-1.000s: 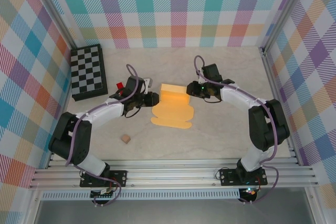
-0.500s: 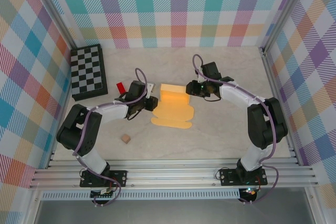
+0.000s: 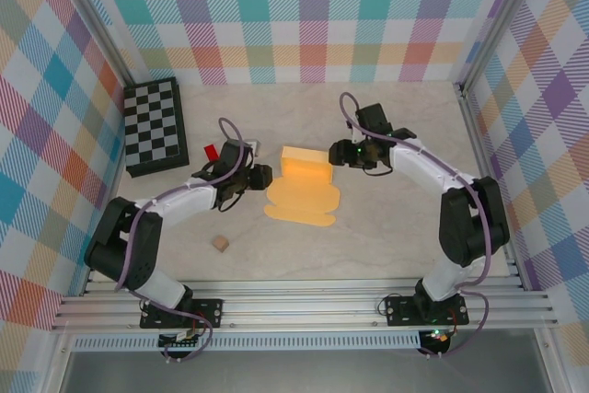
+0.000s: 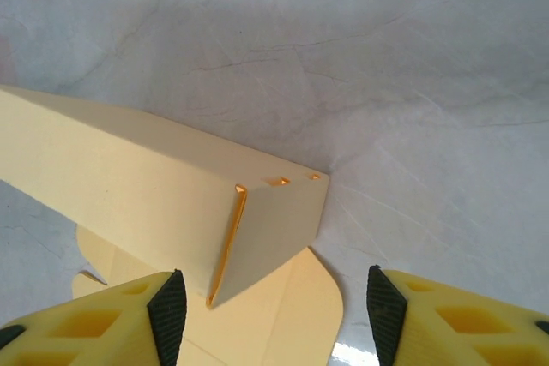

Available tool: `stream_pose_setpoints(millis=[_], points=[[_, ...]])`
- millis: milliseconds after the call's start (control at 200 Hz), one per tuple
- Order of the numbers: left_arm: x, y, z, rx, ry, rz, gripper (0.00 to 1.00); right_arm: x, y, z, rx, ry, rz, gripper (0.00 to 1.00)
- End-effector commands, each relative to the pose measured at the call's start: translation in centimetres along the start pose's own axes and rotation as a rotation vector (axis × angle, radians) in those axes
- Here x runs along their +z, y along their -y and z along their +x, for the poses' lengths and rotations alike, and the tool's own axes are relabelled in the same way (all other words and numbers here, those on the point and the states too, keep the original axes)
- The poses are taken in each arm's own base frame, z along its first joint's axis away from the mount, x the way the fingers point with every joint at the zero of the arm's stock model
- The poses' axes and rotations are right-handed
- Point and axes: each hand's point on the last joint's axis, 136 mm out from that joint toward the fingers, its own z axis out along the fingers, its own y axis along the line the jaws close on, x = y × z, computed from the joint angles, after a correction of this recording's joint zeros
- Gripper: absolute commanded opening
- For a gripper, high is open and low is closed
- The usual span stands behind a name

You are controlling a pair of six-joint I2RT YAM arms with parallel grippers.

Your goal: Fold the paper box

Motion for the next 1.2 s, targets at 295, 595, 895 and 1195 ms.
stream_pose_setpoints(millis=[295,595,895,1195], points=[[-5.0,-2.7,5.8,-0.302,-0.172,-0.17,0.34,-4.0,-8.2,-1.5,-0.94,0.06,-0.024,0.59],[-6.9,-4.2,10.1,-0.279,-0.224,-0.228,0.35,-1.7,-9.9,1.1,-1.334,0.093,0.166,0.73],[-6.4,-4.1,9.6,-0.272,-0.213,-0.23,0.36,3.7,-8.4,-0.8,-1.418,-0.059,0.271,0.88],[-5.8,-4.1,9.9,-0.274,-0.22,-0.228,0.37,6.9,-8.3,-3.7,-1.3,-0.109,0.206,1.0]])
